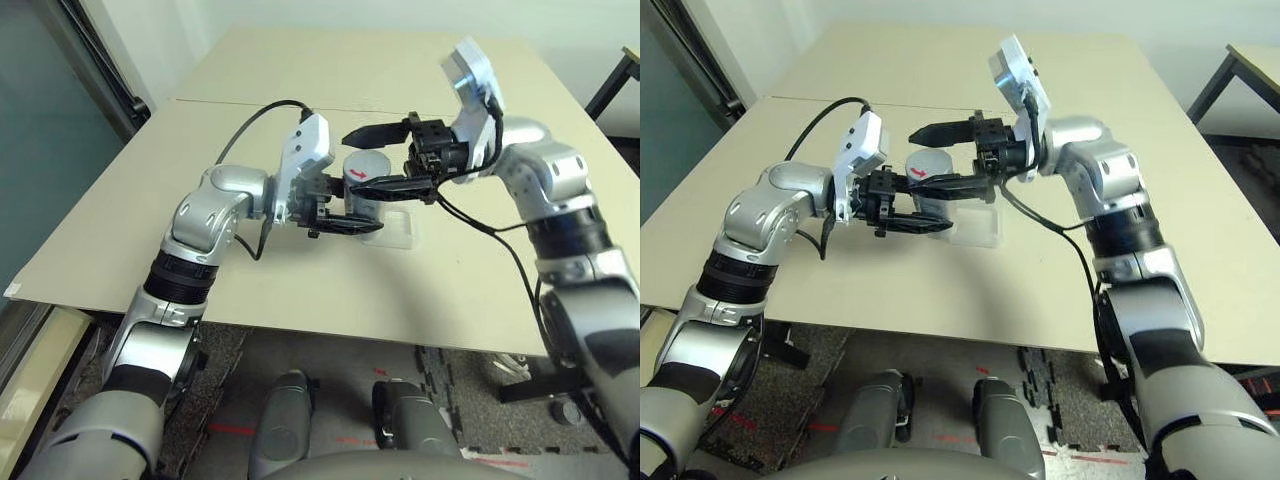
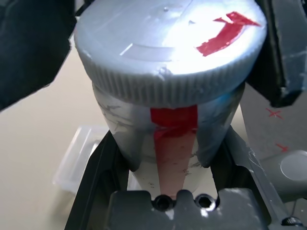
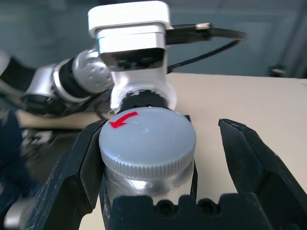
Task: Pour the medicine from the bottle into the box.
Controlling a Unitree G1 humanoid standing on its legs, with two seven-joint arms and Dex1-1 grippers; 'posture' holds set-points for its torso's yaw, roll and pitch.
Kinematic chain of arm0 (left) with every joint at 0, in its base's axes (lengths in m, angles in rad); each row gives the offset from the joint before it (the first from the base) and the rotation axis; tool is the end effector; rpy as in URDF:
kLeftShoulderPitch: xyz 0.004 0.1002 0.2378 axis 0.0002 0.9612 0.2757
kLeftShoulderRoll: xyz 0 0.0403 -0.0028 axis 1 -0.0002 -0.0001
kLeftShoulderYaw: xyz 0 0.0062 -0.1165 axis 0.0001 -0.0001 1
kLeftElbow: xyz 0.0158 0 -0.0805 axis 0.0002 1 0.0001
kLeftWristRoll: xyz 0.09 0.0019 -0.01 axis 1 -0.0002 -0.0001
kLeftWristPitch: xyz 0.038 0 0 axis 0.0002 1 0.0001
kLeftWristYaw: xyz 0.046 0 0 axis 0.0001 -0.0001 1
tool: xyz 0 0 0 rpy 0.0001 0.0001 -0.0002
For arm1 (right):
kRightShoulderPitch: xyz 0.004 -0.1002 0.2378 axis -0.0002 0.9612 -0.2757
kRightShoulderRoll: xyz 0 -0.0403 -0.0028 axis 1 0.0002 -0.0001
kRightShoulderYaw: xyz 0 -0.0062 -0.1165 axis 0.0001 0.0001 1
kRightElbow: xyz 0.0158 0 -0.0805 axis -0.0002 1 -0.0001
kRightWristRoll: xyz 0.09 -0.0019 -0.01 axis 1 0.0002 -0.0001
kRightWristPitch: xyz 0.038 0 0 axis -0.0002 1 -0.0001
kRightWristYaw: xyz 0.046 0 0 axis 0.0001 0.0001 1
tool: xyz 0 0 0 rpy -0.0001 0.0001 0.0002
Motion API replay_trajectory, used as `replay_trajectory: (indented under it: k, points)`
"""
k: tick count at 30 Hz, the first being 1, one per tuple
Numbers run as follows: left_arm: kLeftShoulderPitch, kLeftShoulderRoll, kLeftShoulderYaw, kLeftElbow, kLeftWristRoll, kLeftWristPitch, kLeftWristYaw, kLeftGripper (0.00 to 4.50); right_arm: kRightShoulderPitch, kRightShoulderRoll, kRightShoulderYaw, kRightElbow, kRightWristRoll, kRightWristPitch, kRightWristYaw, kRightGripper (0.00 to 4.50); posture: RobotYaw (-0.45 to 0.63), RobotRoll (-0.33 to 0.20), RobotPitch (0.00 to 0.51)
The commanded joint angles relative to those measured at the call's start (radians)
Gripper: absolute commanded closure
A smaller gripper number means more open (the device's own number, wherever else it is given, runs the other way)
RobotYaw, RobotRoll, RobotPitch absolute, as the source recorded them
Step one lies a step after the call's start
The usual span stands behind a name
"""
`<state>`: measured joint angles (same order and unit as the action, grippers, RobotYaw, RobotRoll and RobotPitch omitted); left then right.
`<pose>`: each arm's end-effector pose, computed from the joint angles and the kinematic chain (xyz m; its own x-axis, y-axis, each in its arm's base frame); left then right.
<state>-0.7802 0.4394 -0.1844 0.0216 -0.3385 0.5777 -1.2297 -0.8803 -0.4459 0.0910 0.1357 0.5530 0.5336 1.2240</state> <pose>0.3062 0.1555 0.1983 0.0910 -0.9712 -0.2203 0.9874 0.0592 0.1471 0.3190 -0.1659 0.2236 0.0481 0.9987 0.0154 -0.9888 0.0498 -0.1408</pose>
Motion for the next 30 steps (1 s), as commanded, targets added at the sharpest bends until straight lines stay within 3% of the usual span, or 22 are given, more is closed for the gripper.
replay_trajectory:
  k: [1, 18, 30]
  points:
    - [-0.008, -0.003, -0.013, -0.019, -0.029, -0.013, -0.018, 2.00, 0.022, -0.018, -0.049, -0.007, -0.008, 0.019, -0.068, 0.00, 0.09, 0.000, 0.089]
    - [0.103, 0.071, 0.005, -0.084, -0.044, 0.014, 0.012, 2.00, 0.014, -0.136, -0.071, 0.079, -0.035, 0.008, -0.035, 0.00, 0.10, 0.000, 0.091]
    - [0.087, 0.081, 0.019, -0.009, -0.037, -0.020, 0.026, 2.00, 0.091, -0.196, -0.064, -0.076, 0.000, 0.140, -0.026, 0.00, 0.10, 0.000, 0.091]
